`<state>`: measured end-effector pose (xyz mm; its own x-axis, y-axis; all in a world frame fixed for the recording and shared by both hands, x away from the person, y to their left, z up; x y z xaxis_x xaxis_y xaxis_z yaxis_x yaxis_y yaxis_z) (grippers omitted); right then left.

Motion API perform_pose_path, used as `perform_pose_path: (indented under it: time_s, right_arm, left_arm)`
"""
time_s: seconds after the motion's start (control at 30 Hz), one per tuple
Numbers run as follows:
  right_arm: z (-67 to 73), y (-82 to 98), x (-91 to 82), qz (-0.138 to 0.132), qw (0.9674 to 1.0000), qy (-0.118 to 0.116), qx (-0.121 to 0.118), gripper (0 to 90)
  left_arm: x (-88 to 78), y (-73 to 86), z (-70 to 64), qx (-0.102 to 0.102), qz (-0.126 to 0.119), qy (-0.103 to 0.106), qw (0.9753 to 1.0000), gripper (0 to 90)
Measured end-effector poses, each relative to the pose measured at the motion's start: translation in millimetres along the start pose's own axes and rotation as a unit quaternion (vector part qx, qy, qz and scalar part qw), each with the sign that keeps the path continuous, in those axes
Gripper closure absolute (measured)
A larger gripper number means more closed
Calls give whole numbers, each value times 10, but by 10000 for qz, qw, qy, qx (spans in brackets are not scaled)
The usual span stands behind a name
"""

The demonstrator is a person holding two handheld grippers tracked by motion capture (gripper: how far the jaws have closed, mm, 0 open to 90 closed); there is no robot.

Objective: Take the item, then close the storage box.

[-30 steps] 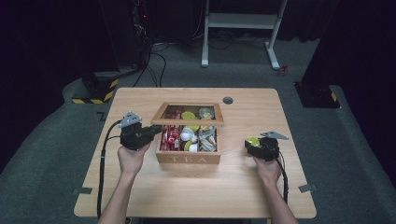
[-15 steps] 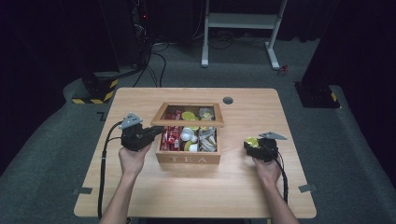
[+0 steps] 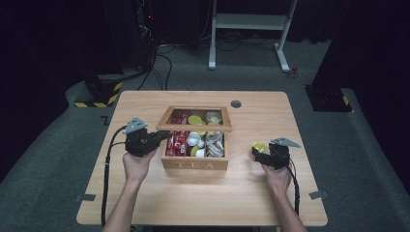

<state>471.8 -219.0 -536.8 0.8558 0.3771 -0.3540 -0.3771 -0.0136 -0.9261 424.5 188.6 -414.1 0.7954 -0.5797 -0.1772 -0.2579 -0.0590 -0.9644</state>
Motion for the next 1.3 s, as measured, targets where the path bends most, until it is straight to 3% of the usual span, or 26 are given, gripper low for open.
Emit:
perform_pose_path:
  time_s: [0.2, 0.33, 0.5, 0.8, 1.0, 1.3]
  right_arm:
    - [-43, -7, -147, -67, 10000, -62, 7, 198]
    - [-75, 82, -266, -37, 10000, -22, -61, 221]
    - [-131, 179, -370, -49, 10000, 25, 58, 235]
    - [-284, 227, -527, 197, 9991, 368, 73, 258]
    - [-381, 301, -574, 420, 9975, 557, 97, 259]
    - [-422, 359, -551, 558, 9958, 722, -52, 259]
  left_arm:
    - [-5, 7, -11, 16, 13, -29, 10000, 827]
    - [-7, 16, -16, 51, 19, 0, 10000, 828]
    - [10, 33, -20, 92, 91, -16, 9999, 828]
    - [13, 67, -29, 96, 123, -31, 9999, 828]
    - [-4, 81, -38, 170, 146, -67, 9997, 827]
    - [-23, 162, -46, 67, 134, -80, 9999, 829]
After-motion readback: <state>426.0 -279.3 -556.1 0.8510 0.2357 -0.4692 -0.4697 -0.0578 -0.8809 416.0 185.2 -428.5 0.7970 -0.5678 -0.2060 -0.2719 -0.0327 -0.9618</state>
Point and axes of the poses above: each handheld gripper's, and its own axes: x roughly forward along the jaws, y roughly out of its underside, z roughly to its left, the point moved 5 cm from there along x, roughly forward along the jaws, and after that the axes turned 15 degrees about -z, right-handed, at the moved point
